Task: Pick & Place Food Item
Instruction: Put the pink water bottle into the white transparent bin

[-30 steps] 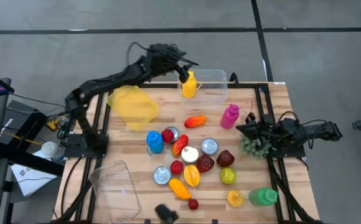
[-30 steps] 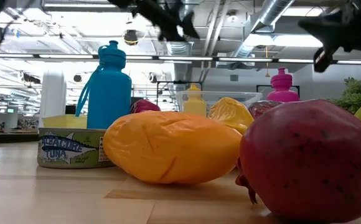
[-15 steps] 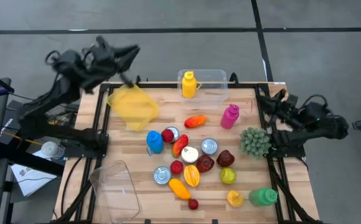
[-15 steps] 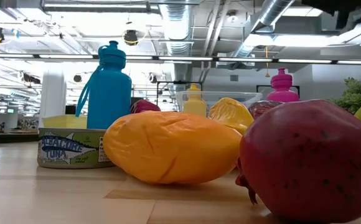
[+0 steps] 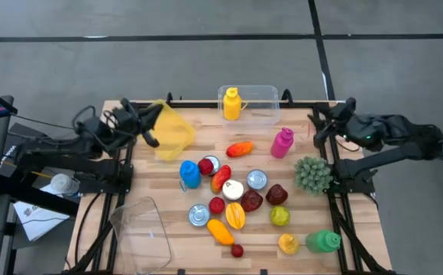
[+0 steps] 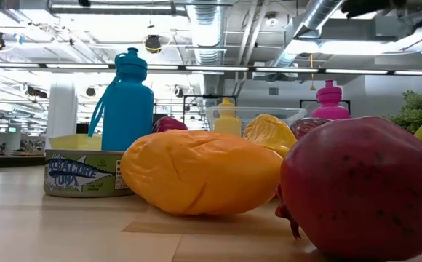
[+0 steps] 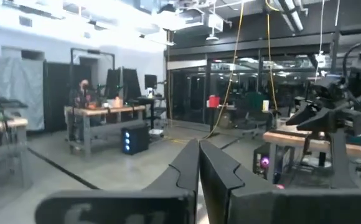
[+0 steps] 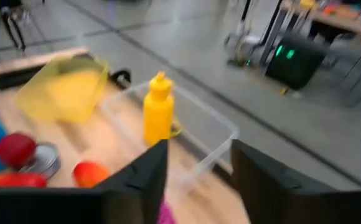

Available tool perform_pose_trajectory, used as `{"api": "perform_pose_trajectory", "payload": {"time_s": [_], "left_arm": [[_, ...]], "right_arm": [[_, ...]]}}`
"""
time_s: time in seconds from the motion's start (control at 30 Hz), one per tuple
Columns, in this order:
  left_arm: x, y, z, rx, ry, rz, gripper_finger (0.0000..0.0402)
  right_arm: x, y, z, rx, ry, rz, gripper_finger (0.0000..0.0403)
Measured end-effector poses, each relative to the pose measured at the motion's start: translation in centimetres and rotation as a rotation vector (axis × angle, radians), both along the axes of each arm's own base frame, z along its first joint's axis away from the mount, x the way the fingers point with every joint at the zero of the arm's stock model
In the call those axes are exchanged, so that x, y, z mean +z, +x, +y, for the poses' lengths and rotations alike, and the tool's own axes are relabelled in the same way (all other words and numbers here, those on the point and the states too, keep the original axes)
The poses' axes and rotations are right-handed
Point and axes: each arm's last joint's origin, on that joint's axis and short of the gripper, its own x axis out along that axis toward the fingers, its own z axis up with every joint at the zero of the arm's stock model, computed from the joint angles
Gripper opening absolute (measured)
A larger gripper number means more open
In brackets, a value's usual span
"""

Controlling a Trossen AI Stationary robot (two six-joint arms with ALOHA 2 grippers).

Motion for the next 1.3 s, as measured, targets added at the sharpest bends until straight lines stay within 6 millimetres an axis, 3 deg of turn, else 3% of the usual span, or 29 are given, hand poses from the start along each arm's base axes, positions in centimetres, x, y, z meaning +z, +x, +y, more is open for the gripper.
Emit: {"api": "perform_pose_trajectory", "payload": {"time_s": [0.17, 0.4, 0.7, 0.93, 1.1, 1.3], "left_arm": [[-3.5, 0.4, -1.2, -0.062, -0.047, -0.011, 0.0], [-6.1, 0.3, -2.5, -0.087, -0.11, 0.023, 0.0], [-6.0, -1.6, -3.3, -0.179, -0.112, 0.005, 0.0], [-5.6, -2.6, -3.1, -0.181, -0.121, -0.033, 0.0], [-6.1, -2.4, -3.1, -0.183, -0.126, 0.011, 0.0], [-6.1, -2.4, -3.2, -0.226, -0.123, 0.012, 0.0]], "right_arm": [[-1.6, 1.5, 0.4, 0.046, 0.086, 0.067, 0.0268], [-4.5, 2.8, 0.1, 0.003, 0.124, 0.149, 0.0281], [-8.1, 4.4, -1.5, 0.028, 0.166, 0.193, 0.0281], [-8.5, 4.3, -3.5, -0.017, 0.158, 0.204, 0.0281], [-8.3, 4.5, -4.4, 0.051, 0.197, 0.173, 0.0281], [-10.1, 4.8, -5.0, 0.043, 0.2, 0.157, 0.0281]]}}
